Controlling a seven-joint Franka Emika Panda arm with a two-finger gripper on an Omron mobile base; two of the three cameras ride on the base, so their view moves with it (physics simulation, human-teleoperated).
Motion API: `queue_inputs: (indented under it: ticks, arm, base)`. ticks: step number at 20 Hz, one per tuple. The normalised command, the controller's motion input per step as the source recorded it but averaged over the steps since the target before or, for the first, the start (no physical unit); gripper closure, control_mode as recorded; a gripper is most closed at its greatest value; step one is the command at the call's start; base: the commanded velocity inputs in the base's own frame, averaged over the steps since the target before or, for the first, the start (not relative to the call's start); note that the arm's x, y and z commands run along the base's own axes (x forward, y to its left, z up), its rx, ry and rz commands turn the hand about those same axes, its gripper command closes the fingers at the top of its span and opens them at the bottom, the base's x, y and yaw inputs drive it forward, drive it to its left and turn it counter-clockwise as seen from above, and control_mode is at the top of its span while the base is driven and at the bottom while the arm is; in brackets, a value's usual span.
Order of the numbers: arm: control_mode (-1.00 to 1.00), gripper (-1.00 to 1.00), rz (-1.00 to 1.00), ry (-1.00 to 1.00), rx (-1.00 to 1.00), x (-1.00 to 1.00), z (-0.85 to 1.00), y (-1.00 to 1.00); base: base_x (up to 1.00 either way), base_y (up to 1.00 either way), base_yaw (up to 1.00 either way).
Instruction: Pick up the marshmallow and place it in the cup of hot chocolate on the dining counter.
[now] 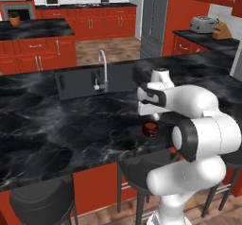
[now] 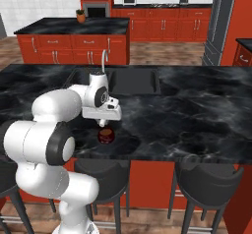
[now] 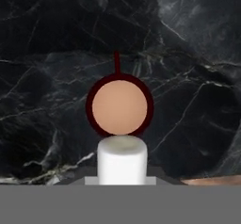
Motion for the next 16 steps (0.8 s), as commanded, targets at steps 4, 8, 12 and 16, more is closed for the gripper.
queue_inputs:
  ticks: [4,8,12,16]
  arm:
    - [-1.0,1.0,0.0,0.0,0.0,0.18,-0.2,0.0]
    - [-1.0,1.0,0.0,0.0,0.0,0.18,-0.24,0.0]
    - [-1.0,1.0,0.0,0.0,0.0,0.05,-0.18,0.0]
    - [-1.0,1.0,0.0,0.0,0.0,0.0,-0.18,0.0]
  base:
    - [0.0,0.0,0.0]
    - [0.0,0.0,0.0]
    - [0.0,0.0,0.0]
    - [0.0,0.0,0.0]
